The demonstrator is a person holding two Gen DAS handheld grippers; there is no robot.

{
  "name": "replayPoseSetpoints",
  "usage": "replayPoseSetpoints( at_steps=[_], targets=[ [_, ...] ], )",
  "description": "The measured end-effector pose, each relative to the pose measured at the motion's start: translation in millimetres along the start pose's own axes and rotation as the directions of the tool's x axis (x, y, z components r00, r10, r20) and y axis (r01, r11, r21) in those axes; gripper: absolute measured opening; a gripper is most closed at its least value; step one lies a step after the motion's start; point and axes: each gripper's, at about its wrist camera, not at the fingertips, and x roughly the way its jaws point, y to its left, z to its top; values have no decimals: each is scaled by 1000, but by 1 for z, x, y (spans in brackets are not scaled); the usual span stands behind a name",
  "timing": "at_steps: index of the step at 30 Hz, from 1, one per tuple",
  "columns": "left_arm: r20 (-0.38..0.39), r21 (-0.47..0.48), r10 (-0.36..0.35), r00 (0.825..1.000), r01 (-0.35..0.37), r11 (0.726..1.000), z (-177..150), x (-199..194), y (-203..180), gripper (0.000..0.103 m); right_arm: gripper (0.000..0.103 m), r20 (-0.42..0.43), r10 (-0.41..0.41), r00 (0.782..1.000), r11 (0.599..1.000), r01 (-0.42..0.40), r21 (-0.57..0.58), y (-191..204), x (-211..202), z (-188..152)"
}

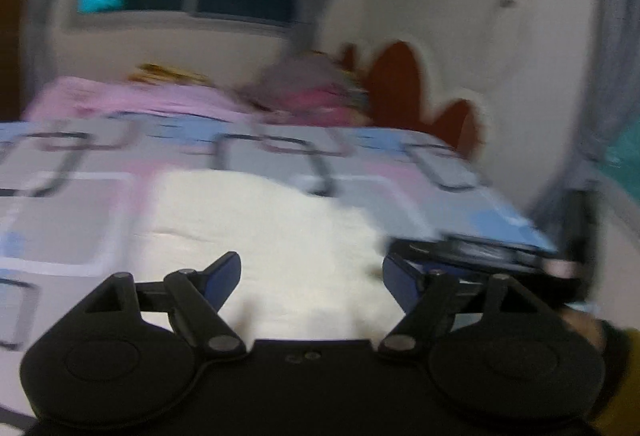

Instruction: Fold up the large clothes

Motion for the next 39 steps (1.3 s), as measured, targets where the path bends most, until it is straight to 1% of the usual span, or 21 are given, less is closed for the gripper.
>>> replayPoseSetpoints(
  at_steps=[1,4,7,8,13,14,15,16,17,18,19,21,23,25,28,31,33,35,36,38,39],
  targets=[
    [0,-11,65,998,-65,998,-3,2,12,76,84,-20,13,1000,1000,-13,12,1,6,-2],
    [-20,12,177,984,-177,984,-19,20,31,75,84,-72,38,997,999,-36,31,12,20,-10],
    [-43,30,205,978,-204,978,-41,37,36,74,84,-86,37,996,999,-38,-8,28,31,-15],
    [-57,25,195,979,-194,981,-44,44,35,74,84,-88,34,996,999,-36,-17,33,34,-17],
    [-90,12,82,993,-81,997,-62,62,30,72,84,-107,-13,994,998,7,-59,53,50,-26],
    [-93,15,70,993,-69,998,-61,65,33,72,74,-108,-32,994,997,24,-75,56,52,-29],
    [-98,13,53,994,-52,999,-60,68,34,72,58,-111,-57,992,995,47,-92,58,57,-29],
    [-103,8,33,994,-32,999,-58,71,35,72,49,-111,-86,990,992,74,-104,59,60,-31],
    [-109,5,14,994,-14,1000,-57,73,37,72,30,-111,-109,988,990,98,-105,59,62,-33],
    [-117,2,-3,993,4,1000,-55,74,39,72,20,-111,-131,985,988,121,-98,57,64,-34],
    [-123,-1,-31,992,32,1000,-54,74,40,72,19,-114,-138,984,988,128,-90,56,65,-35],
    [-132,3,-72,989,73,997,-52,75,42,72,8,-94,-153,984,983,142,-113,59,58,-38],
    [-139,-10,-109,984,109,994,-48,74,47,72,6,-46,-160,986,972,150,-180,69,47,-40],
    [-123,-55,-158,980,153,987,-38,68,56,72,5,7,-176,984,961,174,-215,70,32,-39],
    [-63,-62,-162,985,158,985,-24,56,72,72,4,40,-240,970,947,243,-212,55,21,-36],
    [-48,-39,-146,988,144,989,-15,60,81,72,3,32,-310,950,936,311,-166,26,17,-37],
    [-77,-43,-153,985,150,988,-15,77,82,72,1,28,-392,920,905,391,-165,7,19,-43],
    [-119,-48,-156,981,151,987,-20,96,75,72,1,-30,-409,912,910,405,-90,-17,26,-52],
    [-135,-32,-143,981,140,990,-27,107,71,72,1,-36,-416,909,908,413,-78,-21,31,-57],
    [-129,43,-98,987,104,994,-41,122,63,76,1,-40,-423,905,904,419,-90,-19,39,-63],
    [-130,45,-93,987,100,994,-47,128,62,76,2,-42,-426,904,903,422,-87,-18,41,-62]
  ],
)
